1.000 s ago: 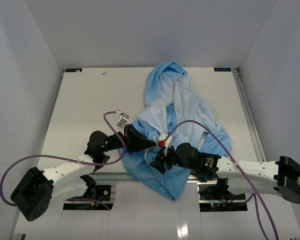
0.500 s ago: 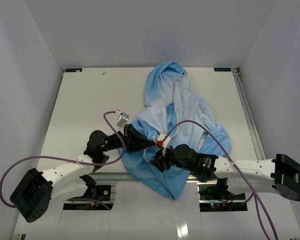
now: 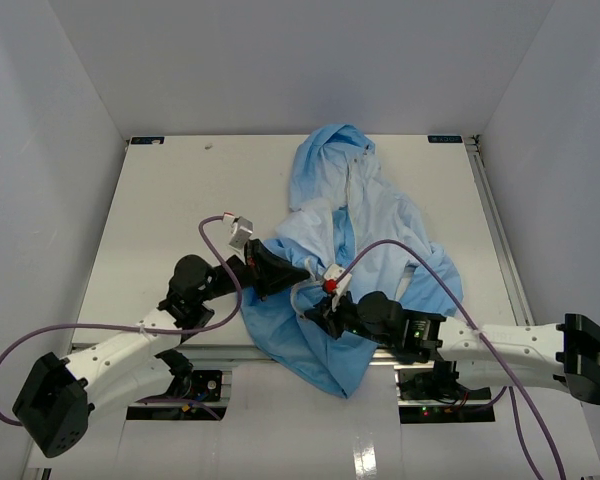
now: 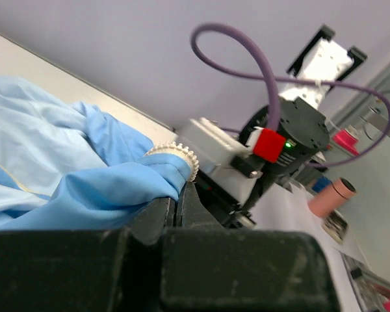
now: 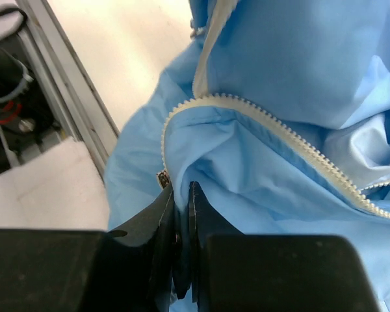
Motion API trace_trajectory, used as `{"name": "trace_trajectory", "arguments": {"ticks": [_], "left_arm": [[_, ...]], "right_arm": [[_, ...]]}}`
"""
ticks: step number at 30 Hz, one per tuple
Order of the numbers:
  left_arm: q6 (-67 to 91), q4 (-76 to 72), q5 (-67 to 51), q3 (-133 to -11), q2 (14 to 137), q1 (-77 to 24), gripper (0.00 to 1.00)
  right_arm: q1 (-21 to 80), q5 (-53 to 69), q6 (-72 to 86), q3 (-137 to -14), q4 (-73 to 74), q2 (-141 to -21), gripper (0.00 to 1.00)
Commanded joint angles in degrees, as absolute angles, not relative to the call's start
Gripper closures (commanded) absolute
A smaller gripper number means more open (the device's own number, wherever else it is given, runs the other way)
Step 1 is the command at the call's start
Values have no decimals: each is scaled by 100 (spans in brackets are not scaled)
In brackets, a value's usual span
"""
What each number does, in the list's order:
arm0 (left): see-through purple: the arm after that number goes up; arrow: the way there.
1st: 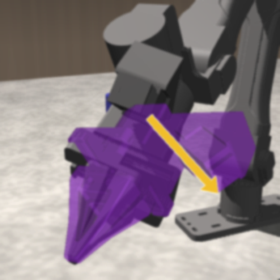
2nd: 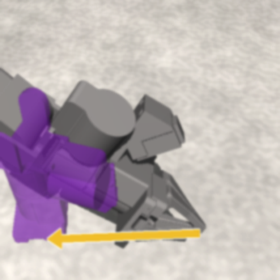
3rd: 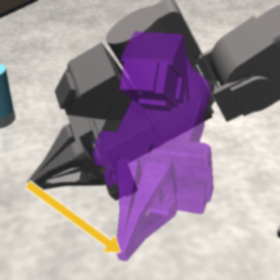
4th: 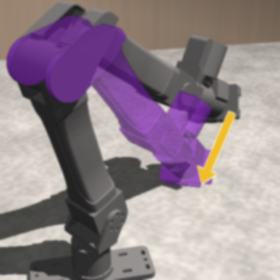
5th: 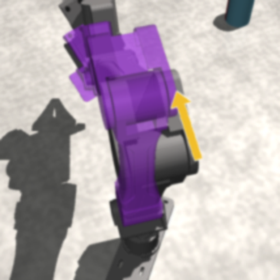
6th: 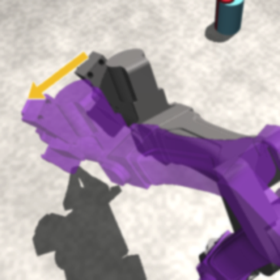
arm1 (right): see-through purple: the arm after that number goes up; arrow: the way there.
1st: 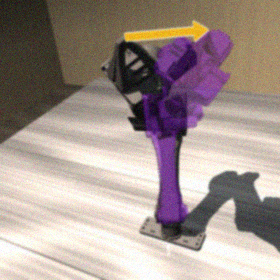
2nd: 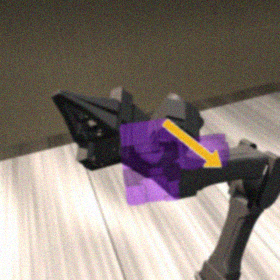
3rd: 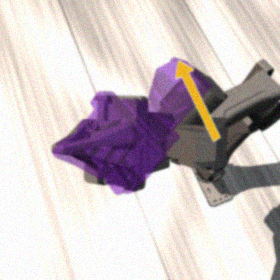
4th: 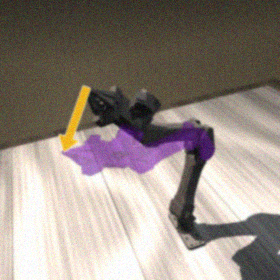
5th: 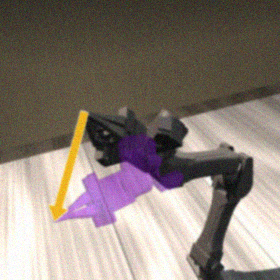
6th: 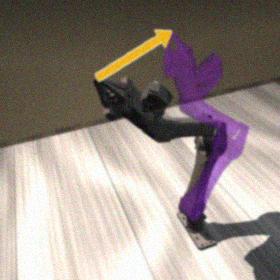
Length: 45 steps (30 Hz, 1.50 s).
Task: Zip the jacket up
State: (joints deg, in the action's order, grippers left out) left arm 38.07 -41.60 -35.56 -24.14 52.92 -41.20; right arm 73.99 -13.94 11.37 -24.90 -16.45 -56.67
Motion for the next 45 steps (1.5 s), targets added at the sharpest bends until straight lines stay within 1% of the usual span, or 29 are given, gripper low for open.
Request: {"name": "trace_trajectory", "arguments": {"ticks": [1, 5, 8, 14, 18, 20, 24, 39, 45], "left_arm": [[3398, -3413, -2565, -2737, 4774, -4105, 100], [3279, -3081, -2116, -2829, 4408, -4104, 100], [3228, -2993, -2078, -2970, 4373, -4096, 100], [3736, -3879, -2993, -2756, 4671, -4096, 100], [3867, -4653, -3604, -2534, 4972, -4096, 100], [3899, -5138, -3797, -2425, 5115, -4096, 100], [3934, -5449, -3997, -2329, 5306, -4096, 100], [3866, -5556, -4416, -2260, 5322, -4088, 100], [3846, -5556, -4628, -2274, 5461, -4096, 100]], "right_arm": [[7418, -1797, 1313, -2046, -2817, -4803, 92], [7383, -1872, 1242, -1700, -3395, -4207, 92], [7374, -1829, 1111, -1537, -3861, -3812, 92], [7357, -1910, 753, -898, -5217, -3336, 92], [7365, -1715, 539, -652, -5689, -3174, 92], [7357, -1682, 484, -598, -5802, -3092, 92], [7356, -1602, 425, -604, -5830, -3035, 92], [7364, -1126, 529, -850, -5901, -3409, 92], [7358, -1020, 580, -815, -5913, -3324, 92]]}}
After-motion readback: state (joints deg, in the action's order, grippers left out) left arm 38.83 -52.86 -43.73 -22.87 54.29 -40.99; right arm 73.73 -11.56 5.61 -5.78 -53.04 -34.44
